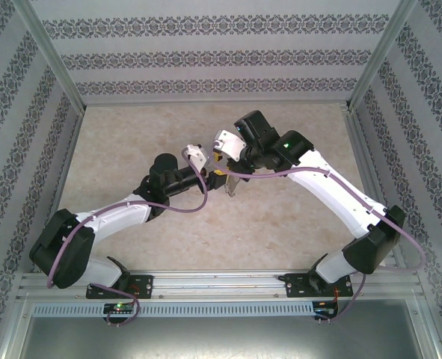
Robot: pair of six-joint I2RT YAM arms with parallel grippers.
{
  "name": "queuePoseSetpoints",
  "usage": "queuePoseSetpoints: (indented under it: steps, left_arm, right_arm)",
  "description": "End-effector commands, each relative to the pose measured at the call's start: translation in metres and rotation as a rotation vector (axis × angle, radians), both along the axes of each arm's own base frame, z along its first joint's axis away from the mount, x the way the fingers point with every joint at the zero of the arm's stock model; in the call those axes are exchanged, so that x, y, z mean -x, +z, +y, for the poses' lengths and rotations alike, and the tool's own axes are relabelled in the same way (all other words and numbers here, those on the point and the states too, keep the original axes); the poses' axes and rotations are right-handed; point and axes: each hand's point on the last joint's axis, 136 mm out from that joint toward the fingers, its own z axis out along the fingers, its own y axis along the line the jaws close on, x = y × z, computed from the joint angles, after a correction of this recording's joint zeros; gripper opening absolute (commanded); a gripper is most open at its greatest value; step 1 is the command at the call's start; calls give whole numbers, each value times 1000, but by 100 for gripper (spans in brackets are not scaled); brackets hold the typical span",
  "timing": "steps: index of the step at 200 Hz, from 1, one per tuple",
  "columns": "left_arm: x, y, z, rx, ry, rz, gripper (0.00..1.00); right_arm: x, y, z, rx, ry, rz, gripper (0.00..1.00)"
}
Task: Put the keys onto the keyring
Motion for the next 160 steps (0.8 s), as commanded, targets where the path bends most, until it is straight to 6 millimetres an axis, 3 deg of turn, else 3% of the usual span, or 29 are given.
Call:
queuePoseSetpoints:
  steps: [1,67,87,160]
  left_arm:
    - [2,21,-3,58,-25,-38,56]
    - [-5,16,-13,53,-16,-30,56]
    - [-9,23,-10,81,28,-56,56]
    - [-16,23,-4,78,86,-70,35]
  right_arm:
    - [-1,11,2,-2,8,-28,0]
    - [1,10,5,4,19,-31,0]
    - [2,8,5,6,21,-28,0]
    - [-2,5,1,37,4,-42,0]
